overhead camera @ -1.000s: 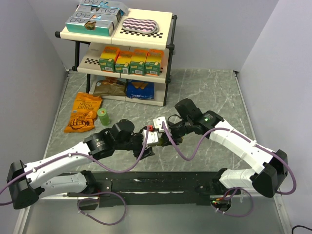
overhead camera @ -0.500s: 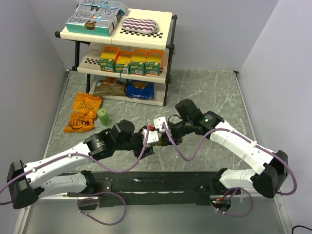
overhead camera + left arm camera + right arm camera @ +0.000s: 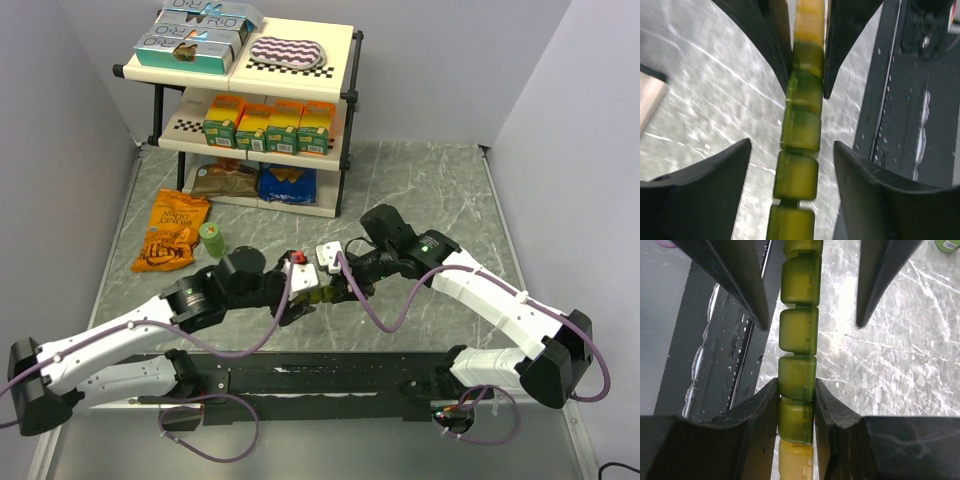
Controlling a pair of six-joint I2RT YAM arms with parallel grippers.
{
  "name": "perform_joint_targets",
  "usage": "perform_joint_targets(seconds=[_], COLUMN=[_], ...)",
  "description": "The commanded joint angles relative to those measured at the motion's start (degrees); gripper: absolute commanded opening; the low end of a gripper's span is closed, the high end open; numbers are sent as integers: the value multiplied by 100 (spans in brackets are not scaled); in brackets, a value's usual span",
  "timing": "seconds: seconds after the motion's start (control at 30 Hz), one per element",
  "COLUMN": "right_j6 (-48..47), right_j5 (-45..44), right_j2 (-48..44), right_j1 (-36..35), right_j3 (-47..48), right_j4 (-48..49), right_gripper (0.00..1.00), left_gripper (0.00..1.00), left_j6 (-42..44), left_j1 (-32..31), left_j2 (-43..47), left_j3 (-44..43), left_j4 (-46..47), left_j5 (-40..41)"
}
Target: Sort the pills into containers
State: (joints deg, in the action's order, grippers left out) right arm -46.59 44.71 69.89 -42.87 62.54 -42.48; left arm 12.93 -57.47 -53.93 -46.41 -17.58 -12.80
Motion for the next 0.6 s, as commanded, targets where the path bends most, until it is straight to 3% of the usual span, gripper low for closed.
perform_joint_targets(seconds=[0.0, 0.07, 0.1, 0.13, 0.27, 0.3, 0.47, 0.53, 0.57], right_j6=[-17, -26, -34, -35, -26, -34, -26, 9, 18], right_j5=[266, 258, 258, 258, 266, 284, 354, 450, 503], right_j2=[-177, -186, -186, -186, -204, -204, -230, -239, -247], right_j1=[-2, -11, -2, -11, -11, -2, 7, 51, 94], right_j3=[65, 56, 56, 47, 12, 21, 21, 38, 65], right_j4=[20, 12, 12, 12, 38, 38, 12, 3, -23], right_gripper=[0, 0, 0, 0, 0, 0, 0, 11, 31], left_gripper=[66, 57, 38, 29, 14, 1, 1, 1, 1], left_j6=[131, 166, 175, 166, 96, 52, -62, -19, 16], left_j1=[-1, -10, -10, -1, -1, -1, -1, -1, -1], left_j2=[-398, -477, -513, -530, -434, -390, -136, 75, 145], left_j3=[-333, -386, -403, -430, -395, -386, -114, 79, 132], left_j4=[-289, -325, -333, -307, -149, -131, 71, 176, 185], left_j5=[-249, -250, -223, -197, -197, -145, -30, -30, -21])
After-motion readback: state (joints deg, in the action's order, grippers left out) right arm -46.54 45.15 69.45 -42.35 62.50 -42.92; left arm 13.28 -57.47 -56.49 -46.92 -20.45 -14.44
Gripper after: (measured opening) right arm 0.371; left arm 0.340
